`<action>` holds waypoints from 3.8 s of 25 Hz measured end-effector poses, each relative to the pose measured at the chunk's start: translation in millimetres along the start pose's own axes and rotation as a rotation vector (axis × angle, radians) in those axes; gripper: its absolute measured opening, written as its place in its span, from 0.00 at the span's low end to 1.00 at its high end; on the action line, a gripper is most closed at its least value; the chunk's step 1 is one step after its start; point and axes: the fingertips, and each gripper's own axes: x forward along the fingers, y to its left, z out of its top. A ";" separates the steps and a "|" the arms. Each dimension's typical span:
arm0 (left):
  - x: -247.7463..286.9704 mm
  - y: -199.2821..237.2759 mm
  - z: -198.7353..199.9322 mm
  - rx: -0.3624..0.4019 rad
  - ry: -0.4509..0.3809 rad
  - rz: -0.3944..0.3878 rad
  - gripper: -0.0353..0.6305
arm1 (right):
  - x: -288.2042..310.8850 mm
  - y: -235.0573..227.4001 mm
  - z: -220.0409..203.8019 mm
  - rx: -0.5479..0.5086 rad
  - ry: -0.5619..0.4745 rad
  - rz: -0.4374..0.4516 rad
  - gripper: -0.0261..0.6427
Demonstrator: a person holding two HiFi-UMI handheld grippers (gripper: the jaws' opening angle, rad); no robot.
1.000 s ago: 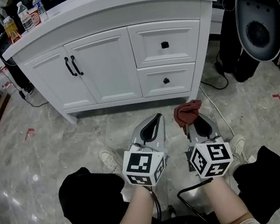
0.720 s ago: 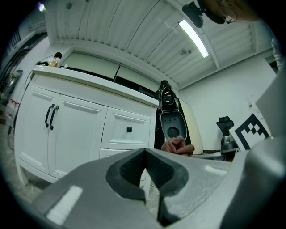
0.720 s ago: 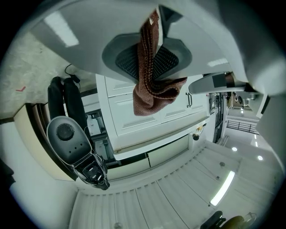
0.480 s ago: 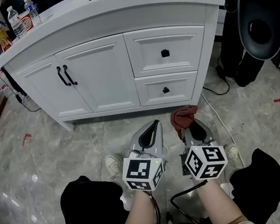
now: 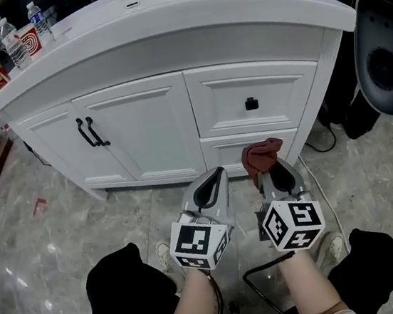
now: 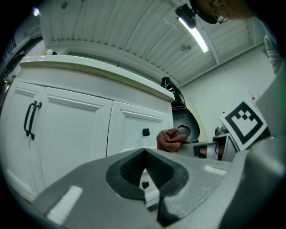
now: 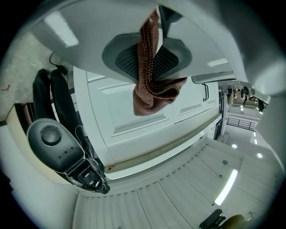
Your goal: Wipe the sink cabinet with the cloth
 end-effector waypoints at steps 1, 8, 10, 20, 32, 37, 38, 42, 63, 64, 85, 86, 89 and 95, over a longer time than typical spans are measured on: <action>4.9 4.9 -1.0 0.010 0.000 -0.002 0.05 | 8.3 1.7 6.3 -0.022 -0.012 0.004 0.17; 38.9 39.9 8.2 0.023 -0.058 -0.007 0.05 | 69.7 38.4 54.1 -0.126 -0.117 0.111 0.17; 44.5 52.2 11.4 0.026 -0.064 0.003 0.05 | 83.2 52.5 64.6 -0.143 -0.130 0.152 0.17; 50.0 98.3 17.1 -0.030 -0.094 0.084 0.05 | 132.2 99.3 94.2 -0.144 -0.131 0.286 0.17; 68.9 60.2 1.0 -0.011 -0.052 0.001 0.05 | 119.6 36.4 102.4 -0.167 -0.118 0.221 0.17; 85.6 31.7 -5.6 -0.005 -0.037 -0.053 0.05 | 107.1 1.8 111.0 -0.149 -0.127 0.187 0.18; 89.0 25.8 -8.3 -0.003 -0.027 -0.067 0.05 | 104.3 -4.5 112.5 -0.142 -0.130 0.179 0.18; 102.7 8.3 -11.9 -0.008 -0.017 -0.106 0.05 | 93.2 -32.8 122.3 -0.135 -0.152 0.119 0.18; 99.6 -11.1 -20.7 -0.071 -0.020 -0.092 0.05 | 70.0 -60.0 114.8 -0.008 -0.159 0.059 0.17; 95.1 -5.9 -19.1 -0.066 -0.019 -0.085 0.05 | 75.5 -43.0 110.7 -0.015 -0.150 0.092 0.17; 46.4 76.5 -18.9 -0.086 -0.020 0.059 0.05 | 137.6 69.3 28.1 -0.015 -0.004 0.250 0.17; 47.8 74.9 -20.5 -0.088 -0.017 0.055 0.05 | 137.0 64.1 28.1 -0.004 -0.005 0.237 0.18; 53.4 66.4 -24.2 -0.093 -0.009 0.036 0.05 | 134.6 43.4 27.1 0.020 -0.003 0.183 0.17; 64.7 49.2 -23.3 -0.092 -0.008 -0.005 0.05 | 122.5 21.4 32.4 0.054 -0.001 0.137 0.17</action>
